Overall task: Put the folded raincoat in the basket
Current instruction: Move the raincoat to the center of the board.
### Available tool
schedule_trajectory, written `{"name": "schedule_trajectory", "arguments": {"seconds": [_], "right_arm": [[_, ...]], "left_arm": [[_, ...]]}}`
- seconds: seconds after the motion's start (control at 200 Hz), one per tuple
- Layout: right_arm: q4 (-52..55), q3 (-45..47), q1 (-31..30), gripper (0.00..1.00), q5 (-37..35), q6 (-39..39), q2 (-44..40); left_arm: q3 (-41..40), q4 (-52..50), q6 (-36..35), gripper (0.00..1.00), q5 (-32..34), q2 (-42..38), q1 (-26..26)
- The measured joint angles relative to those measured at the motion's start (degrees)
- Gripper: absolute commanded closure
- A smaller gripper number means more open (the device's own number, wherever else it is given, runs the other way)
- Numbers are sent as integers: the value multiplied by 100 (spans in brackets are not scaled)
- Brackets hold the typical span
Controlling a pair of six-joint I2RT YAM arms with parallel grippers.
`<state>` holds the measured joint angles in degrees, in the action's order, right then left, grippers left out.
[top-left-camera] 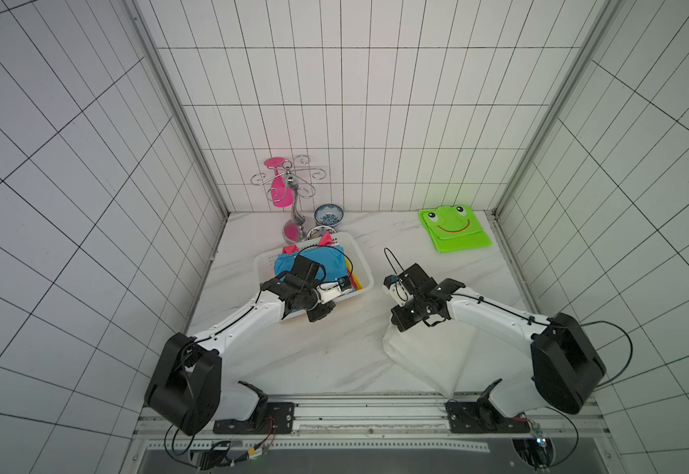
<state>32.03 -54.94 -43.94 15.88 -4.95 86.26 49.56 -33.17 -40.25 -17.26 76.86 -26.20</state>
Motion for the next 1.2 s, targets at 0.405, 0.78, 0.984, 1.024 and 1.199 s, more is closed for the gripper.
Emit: {"name": "schedule_trajectory", "arguments": {"seconds": [0.405,0.78,0.984,1.024,1.199], "right_arm": [[0,-297,-750,100,101,1008,413],[-166,-146,-1458,100,-256,1207,-81],[-227,46,-1456,100,-588,1231,-1429],[-236,90,-1456,100,-581,1257,-1591],[-116,146,-1537,100,-573,1384,-1718]], "left_arm": [[-11,361,450,83,79,343,-17],[828,334,1084,27,-345,789,144],[1233,-439,275,3,-1661,144,225],[1344,-732,-385,2,-2100,127,243],[1294,-1845,-3034,3,-3401,225,267]]}}
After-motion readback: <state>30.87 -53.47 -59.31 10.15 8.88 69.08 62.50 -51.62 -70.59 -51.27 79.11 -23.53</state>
